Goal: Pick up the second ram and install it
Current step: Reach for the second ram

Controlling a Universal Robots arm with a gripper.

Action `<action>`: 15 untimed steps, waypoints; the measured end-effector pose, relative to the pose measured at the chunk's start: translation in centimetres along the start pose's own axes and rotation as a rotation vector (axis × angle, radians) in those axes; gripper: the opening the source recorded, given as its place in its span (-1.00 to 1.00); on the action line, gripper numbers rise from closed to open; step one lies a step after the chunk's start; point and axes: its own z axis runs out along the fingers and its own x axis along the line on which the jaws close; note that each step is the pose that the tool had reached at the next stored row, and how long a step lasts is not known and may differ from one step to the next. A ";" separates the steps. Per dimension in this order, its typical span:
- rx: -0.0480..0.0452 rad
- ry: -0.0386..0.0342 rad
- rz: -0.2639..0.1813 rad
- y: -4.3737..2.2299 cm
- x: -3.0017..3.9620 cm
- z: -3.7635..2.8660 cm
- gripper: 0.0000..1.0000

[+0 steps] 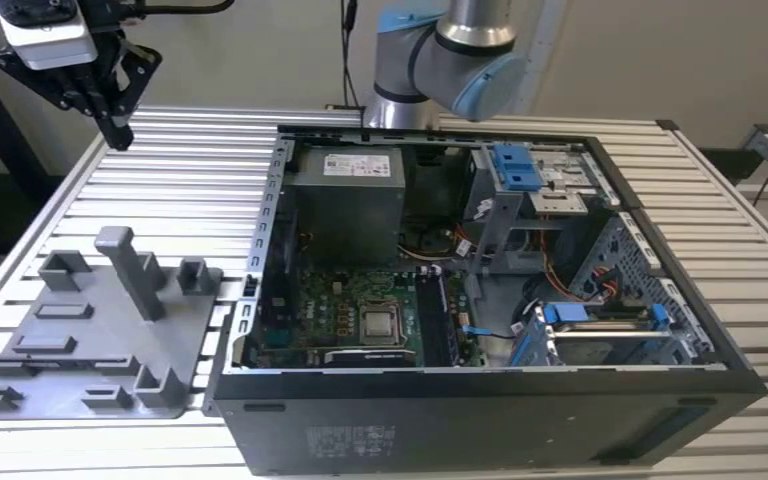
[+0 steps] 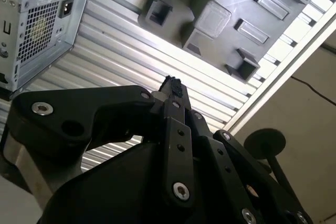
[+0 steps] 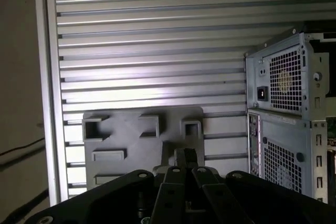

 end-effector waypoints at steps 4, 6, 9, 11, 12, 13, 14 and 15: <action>0.0158 -0.0022 -0.001 0.50 0.09 0.04 -0.79; 0.0172 0.0051 0.000 0.51 0.09 0.05 -0.79; 0.0183 0.0228 0.001 0.51 0.10 0.06 -0.79; 0.0185 0.0233 0.001 0.50 0.23 0.05 -0.79; 0.0184 0.0232 0.001 0.49 0.33 0.06 -0.79; 0.0185 0.0233 0.001 0.48 0.46 0.05 -0.79; 0.0184 0.0231 0.001 0.47 0.59 0.06 -0.79; 0.0185 0.0232 0.001 0.46 0.74 0.06 -0.79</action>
